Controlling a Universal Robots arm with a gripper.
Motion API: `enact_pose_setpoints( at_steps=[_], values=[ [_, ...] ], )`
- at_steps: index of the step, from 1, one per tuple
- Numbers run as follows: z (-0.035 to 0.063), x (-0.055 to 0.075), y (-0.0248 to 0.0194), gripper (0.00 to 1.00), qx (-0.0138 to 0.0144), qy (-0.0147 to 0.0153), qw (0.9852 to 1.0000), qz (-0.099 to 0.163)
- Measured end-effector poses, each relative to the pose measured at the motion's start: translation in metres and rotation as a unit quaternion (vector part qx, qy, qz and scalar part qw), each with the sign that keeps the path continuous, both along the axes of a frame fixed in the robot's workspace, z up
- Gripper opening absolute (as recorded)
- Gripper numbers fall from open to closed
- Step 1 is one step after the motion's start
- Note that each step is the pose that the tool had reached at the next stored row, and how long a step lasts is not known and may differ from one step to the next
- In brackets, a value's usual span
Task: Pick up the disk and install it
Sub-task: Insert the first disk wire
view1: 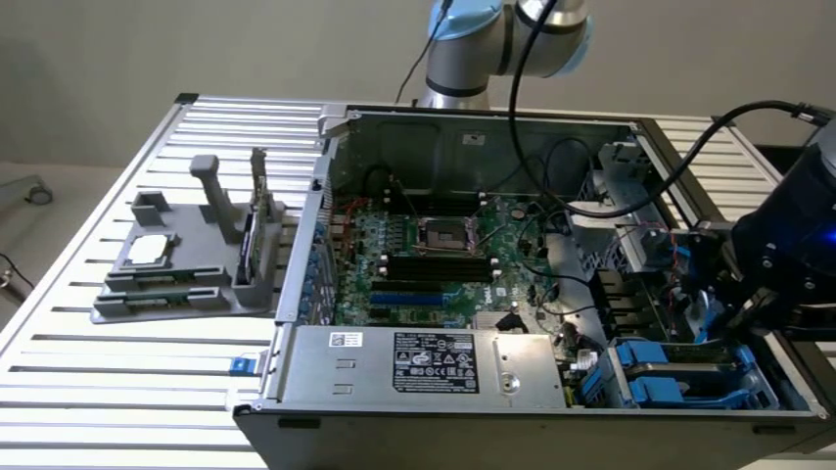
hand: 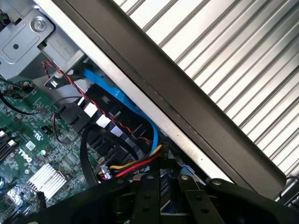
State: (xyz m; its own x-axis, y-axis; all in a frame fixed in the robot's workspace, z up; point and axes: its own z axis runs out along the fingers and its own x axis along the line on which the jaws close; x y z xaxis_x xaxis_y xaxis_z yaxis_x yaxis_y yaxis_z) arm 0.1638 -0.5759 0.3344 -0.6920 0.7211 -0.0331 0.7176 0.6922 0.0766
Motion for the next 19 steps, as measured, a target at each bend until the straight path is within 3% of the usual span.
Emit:
enact_pose_setpoints(
  at_steps=[1,5,7,11,15,19],
  values=[
    [-0.0002,0.0000,0.0005,0.17,0.0002,0.0007,1.0000,-0.002],
    [0.0002,0.0000,0.0013,0.17,0.0000,0.0059,0.9999,-0.009],
    [0.0007,-0.0003,0.0013,0.17,0.0014,0.0085,0.9998,-0.016],
    [0.0033,-0.0044,0.0014,0.17,0.0056,0.0089,0.9996,-0.026],
    [0.0043,-0.0072,0.0013,0.17,0.0073,0.0093,0.9993,-0.035],
    [0.0046,-0.0074,0.0013,0.17,0.0111,0.0163,0.9987,-0.047]
  ],
)
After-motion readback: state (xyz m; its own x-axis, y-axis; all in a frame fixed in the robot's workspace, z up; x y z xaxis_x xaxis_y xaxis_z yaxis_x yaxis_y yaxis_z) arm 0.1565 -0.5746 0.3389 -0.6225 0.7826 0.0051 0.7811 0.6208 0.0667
